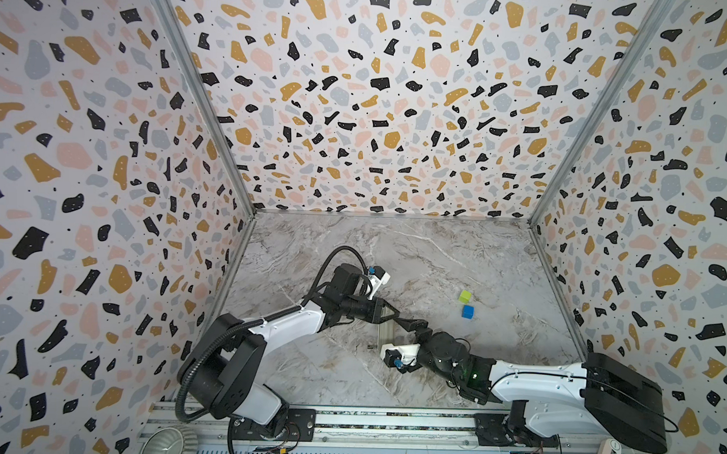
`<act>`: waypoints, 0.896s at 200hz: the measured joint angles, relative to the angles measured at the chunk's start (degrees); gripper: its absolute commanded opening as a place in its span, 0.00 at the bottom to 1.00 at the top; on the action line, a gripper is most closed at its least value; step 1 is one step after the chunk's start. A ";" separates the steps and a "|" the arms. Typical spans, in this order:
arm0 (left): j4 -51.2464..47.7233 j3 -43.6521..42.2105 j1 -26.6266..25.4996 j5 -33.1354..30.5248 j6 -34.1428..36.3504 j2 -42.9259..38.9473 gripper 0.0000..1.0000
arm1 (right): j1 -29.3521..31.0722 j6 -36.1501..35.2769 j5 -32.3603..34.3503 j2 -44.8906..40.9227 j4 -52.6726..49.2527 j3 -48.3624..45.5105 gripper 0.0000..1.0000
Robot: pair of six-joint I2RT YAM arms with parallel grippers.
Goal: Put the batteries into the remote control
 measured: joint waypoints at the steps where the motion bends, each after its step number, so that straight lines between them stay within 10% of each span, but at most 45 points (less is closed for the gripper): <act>1: 0.00 0.02 -0.02 -0.02 0.00 0.00 0.00 | 0.00 0.00 0.00 0.00 0.00 0.00 0.85; 179: -6.95 1.07 -0.79 -2.01 1.60 0.48 0.00 | 0.11 -0.35 7.45 0.55 3.63 0.00 0.86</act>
